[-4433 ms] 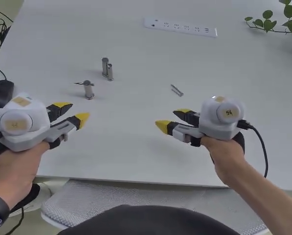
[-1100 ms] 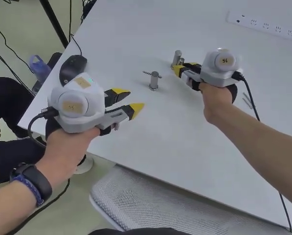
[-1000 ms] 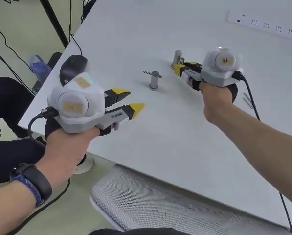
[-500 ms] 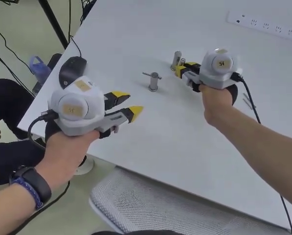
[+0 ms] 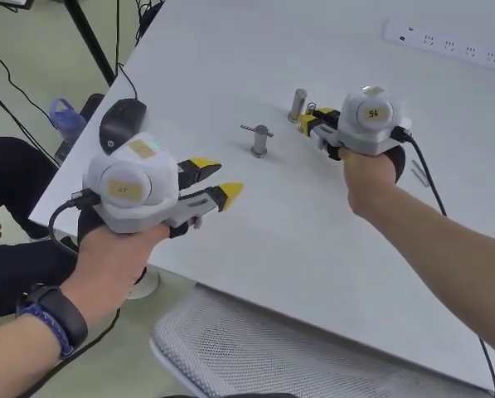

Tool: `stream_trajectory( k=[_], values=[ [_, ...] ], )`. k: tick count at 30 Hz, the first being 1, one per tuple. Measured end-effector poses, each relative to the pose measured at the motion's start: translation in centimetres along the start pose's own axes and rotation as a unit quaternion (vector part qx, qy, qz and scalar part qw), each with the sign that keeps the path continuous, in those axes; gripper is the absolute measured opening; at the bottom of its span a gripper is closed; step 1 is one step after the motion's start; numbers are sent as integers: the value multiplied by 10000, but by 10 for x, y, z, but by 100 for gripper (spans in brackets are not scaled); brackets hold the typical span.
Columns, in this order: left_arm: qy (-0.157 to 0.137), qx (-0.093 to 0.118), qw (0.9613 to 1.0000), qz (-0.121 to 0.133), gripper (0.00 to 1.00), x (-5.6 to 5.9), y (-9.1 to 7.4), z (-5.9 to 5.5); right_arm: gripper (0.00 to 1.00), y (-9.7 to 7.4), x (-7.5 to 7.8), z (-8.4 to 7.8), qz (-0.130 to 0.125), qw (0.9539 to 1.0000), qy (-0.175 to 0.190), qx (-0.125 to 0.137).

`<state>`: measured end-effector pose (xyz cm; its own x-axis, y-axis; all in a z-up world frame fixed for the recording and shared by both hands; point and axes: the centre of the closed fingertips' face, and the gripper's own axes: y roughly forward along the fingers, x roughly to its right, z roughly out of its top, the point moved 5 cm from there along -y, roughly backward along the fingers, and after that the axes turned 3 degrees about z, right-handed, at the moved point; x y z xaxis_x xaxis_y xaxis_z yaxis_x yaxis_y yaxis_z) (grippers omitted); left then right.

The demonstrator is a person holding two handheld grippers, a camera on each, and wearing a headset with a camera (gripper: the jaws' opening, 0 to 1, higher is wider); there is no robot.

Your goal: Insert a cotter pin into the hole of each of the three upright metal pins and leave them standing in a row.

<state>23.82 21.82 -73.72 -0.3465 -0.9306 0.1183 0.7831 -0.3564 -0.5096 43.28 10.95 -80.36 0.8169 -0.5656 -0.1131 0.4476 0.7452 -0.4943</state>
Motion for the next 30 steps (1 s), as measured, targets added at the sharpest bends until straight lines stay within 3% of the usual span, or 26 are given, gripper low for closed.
stream_trajectory(
  k=[10,30],
  values=[
    [44,29,10000,-51,25,3,3,5,10,-13,-2,-4,0,10000,-63,-47],
    [167,137,9995,-227,24,18,11,16,10,-51,-10,3,21,9995,-322,32]
  ],
)
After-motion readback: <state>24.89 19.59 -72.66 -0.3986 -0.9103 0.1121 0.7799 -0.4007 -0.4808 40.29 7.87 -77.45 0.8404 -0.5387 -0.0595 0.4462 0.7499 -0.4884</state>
